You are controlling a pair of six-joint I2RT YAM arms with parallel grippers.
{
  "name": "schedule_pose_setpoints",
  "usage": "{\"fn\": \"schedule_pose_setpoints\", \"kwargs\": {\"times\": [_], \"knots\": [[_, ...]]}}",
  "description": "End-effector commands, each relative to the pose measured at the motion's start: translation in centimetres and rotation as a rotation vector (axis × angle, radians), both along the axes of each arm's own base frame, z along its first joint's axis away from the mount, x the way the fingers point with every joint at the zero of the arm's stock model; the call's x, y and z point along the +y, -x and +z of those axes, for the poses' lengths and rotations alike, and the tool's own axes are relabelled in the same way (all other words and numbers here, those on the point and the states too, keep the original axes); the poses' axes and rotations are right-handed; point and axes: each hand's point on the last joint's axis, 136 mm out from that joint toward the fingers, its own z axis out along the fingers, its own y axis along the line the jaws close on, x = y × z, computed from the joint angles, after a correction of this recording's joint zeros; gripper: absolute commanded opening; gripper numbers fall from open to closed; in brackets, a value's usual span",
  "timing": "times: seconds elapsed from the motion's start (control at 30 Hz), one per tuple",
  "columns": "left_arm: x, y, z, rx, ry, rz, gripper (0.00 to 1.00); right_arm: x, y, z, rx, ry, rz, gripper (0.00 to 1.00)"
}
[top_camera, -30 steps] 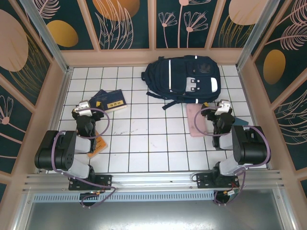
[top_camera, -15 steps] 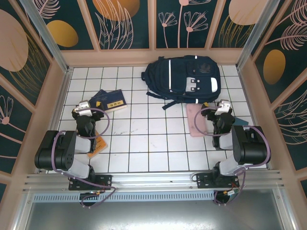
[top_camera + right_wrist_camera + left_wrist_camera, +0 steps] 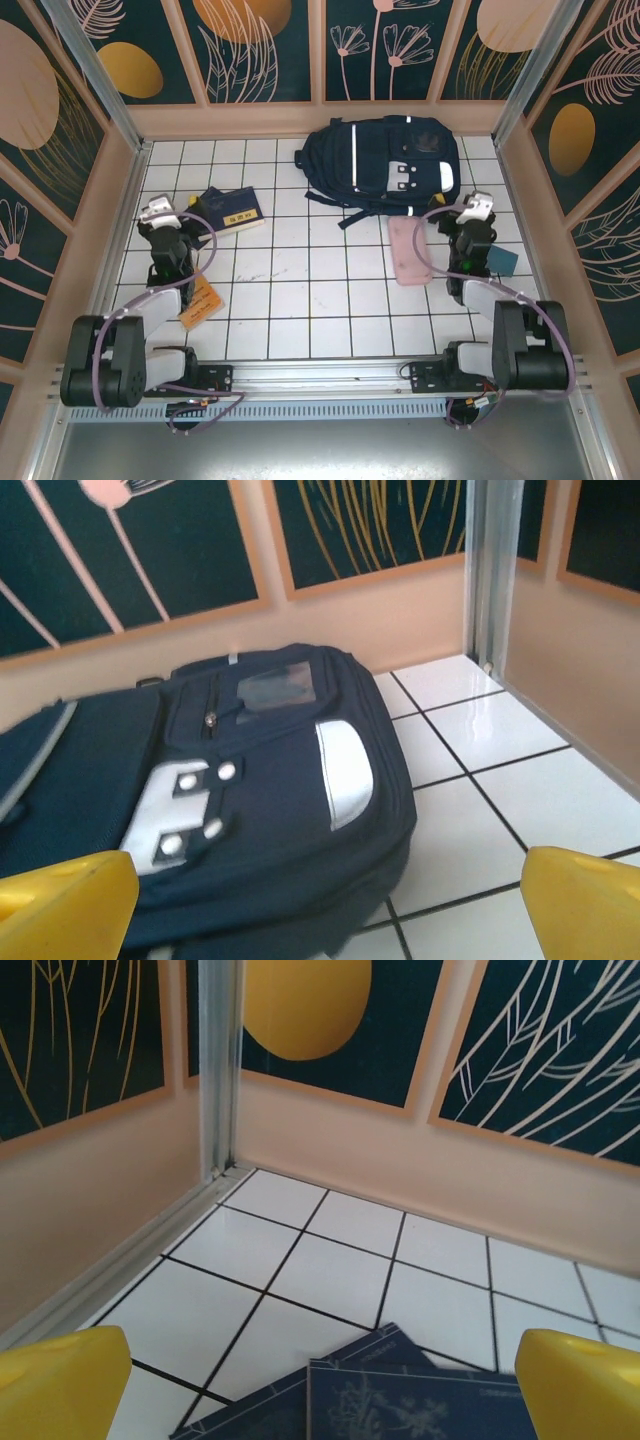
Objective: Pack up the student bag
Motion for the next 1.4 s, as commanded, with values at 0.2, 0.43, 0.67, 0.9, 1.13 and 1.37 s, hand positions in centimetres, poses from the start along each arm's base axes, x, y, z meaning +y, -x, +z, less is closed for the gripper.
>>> {"fn": "schedule_pose_setpoints", "kwargs": {"times": [0.2,0.43,0.67,0.9,1.13,1.37], "knots": [[-2.8,0.0,2.6,0.076,0.307,-0.129,0.98,3.4,-4.1,2.3,0.319,-0.391,0.042,0.99],[-3.5,-1.1,5.6,0.055,0.371,-0.156,0.98,14.0,-9.0,5.2,0.341,-0.305,0.256,0.99],[-4.8,-1.1,5.3,0.104,0.393,-0.222,0.98,22.6,-14.0,5.1,0.35,-0.357,0.408,0.99],[-5.6,-1.1,5.1,0.118,0.431,-0.26,0.98,27.5,-18.7,1.5,0.457,-0.418,0.47,0.98],[-6.2,-1.6,4.5,0.142,0.461,-0.282,0.98,29.0,-20.7,-2.9,0.542,-0.412,0.461,0.96],[-7.2,-2.4,3.5,0.186,0.49,-0.328,0.98,28.9,-21.1,-7.7,0.649,-0.366,0.427,0.96]]}}
